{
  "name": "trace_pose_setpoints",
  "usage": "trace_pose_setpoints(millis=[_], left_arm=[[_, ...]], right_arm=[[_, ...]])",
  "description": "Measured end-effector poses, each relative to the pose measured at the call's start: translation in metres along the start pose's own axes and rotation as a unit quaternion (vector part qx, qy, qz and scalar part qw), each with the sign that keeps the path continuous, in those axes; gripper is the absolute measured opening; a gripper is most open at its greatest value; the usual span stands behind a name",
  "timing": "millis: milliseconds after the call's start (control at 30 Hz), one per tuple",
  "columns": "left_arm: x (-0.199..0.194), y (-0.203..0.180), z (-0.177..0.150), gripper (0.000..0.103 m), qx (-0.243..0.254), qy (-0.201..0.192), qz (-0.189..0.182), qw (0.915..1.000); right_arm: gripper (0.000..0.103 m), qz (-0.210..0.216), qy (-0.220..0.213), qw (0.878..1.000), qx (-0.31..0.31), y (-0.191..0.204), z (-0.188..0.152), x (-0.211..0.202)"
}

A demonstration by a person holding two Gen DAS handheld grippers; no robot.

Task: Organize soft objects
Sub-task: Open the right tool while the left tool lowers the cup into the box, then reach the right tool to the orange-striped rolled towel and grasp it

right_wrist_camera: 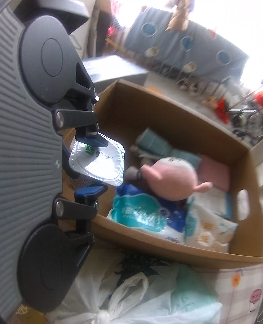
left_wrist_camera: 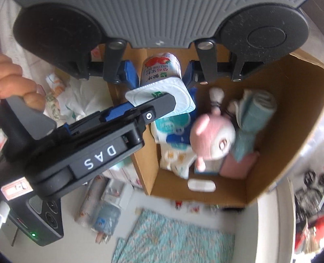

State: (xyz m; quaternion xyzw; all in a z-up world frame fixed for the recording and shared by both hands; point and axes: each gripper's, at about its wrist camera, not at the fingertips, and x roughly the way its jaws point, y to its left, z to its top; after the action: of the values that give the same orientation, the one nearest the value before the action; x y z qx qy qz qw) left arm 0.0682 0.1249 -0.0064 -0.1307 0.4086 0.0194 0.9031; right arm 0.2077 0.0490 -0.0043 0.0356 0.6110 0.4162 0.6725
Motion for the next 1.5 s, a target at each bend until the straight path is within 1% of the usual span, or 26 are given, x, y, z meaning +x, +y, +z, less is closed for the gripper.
trace_pose_setpoints(millis=[100, 167, 200, 267, 367, 467, 533, 633, 733, 867, 933, 1033, 1100, 1167, 1300, 1400, 1433, 1467, 1500], left_arm=[[0.001, 0.016, -0.001, 0.050, -0.003, 0.025, -0.012, 0.9996], [0.004, 0.021, 0.000, 0.053, -0.003, 0.049, -0.021, 0.9986], [0.008, 0.024, 0.002, 0.055, -0.007, 0.065, -0.030, 0.9974], [0.018, 0.030, 0.005, 0.055, -0.022, 0.097, -0.047, 0.9939], [0.031, 0.043, 0.004, 0.056, -0.046, 0.132, -0.063, 0.9881], [0.040, 0.055, 0.003, 0.057, -0.066, 0.155, -0.072, 0.9831], [0.041, 0.061, 0.004, 0.058, -0.078, 0.161, -0.079, 0.9807], [0.041, 0.067, 0.007, 0.059, -0.082, 0.159, -0.071, 0.9813], [0.042, 0.071, 0.013, 0.058, -0.086, 0.159, -0.059, 0.9817], [0.050, 0.074, 0.015, 0.053, -0.090, 0.170, -0.043, 0.9804], [0.058, 0.075, 0.014, 0.052, -0.099, 0.184, -0.047, 0.9768], [0.065, 0.077, 0.013, 0.052, -0.122, 0.198, -0.076, 0.9695], [0.069, 0.073, 0.012, 0.053, -0.127, 0.203, -0.089, 0.9668], [0.070, 0.068, 0.013, 0.054, -0.122, 0.200, -0.087, 0.9682], [0.072, 0.065, 0.012, 0.055, -0.138, 0.195, -0.095, 0.9665], [0.071, 0.067, 0.012, 0.056, -0.158, 0.189, -0.092, 0.9649], [0.069, 0.068, 0.011, 0.058, -0.169, 0.185, -0.088, 0.9641], [0.066, 0.068, 0.012, 0.063, -0.176, 0.178, -0.082, 0.9648], [0.060, 0.067, 0.012, 0.069, -0.177, 0.166, -0.071, 0.9673]], right_arm=[[0.039, -0.016, 0.023, 1.000, -0.004, 0.000, 0.003, 0.010], [0.042, -0.020, 0.038, 0.999, -0.002, 0.001, 0.005, 0.012], [0.044, -0.021, 0.045, 0.999, -0.001, 0.002, 0.006, 0.013], [0.046, -0.023, 0.058, 0.998, -0.001, 0.004, 0.010, 0.016], [0.049, -0.025, 0.071, 0.997, 0.001, 0.005, 0.014, 0.021], [0.052, -0.021, 0.077, 0.997, 0.003, 0.005, 0.017, 0.024], [0.058, -0.014, 0.078, 0.997, 0.005, 0.005, 0.018, 0.025], [0.061, -0.009, 0.073, 0.997, 0.007, 0.004, 0.020, 0.024], [0.061, -0.005, 0.057, 0.998, 0.006, 0.002, 0.021, 0.019], [0.061, 0.037, 0.026, 0.999, 0.017, -0.002, 0.017, 0.005], [0.061, 0.059, 0.000, 0.998, 0.019, -0.006, 0.013, -0.010], [0.061, 0.079, -0.046, 0.996, 0.021, -0.014, 0.002, -0.036], [0.062, 0.083, -0.074, 0.993, 0.028, -0.023, -0.006, -0.053], [0.062, 0.082, -0.091, 0.992, 0.038, -0.036, -0.014, -0.067], [0.062, 0.063, -0.107, 0.990, 0.063, -0.060, -0.027, -0.083], [0.062, 0.059, -0.114, 0.988, 0.083, -0.078, -0.040, -0.091], [0.062, 0.058, -0.119, 0.987, 0.088, -0.083, -0.044, -0.094], [0.062, 0.056, -0.126, 0.986, 0.093, -0.088, -0.048, -0.099], [0.063, 0.052, -0.135, 0.985, 0.096, -0.095, -0.052, -0.104]])
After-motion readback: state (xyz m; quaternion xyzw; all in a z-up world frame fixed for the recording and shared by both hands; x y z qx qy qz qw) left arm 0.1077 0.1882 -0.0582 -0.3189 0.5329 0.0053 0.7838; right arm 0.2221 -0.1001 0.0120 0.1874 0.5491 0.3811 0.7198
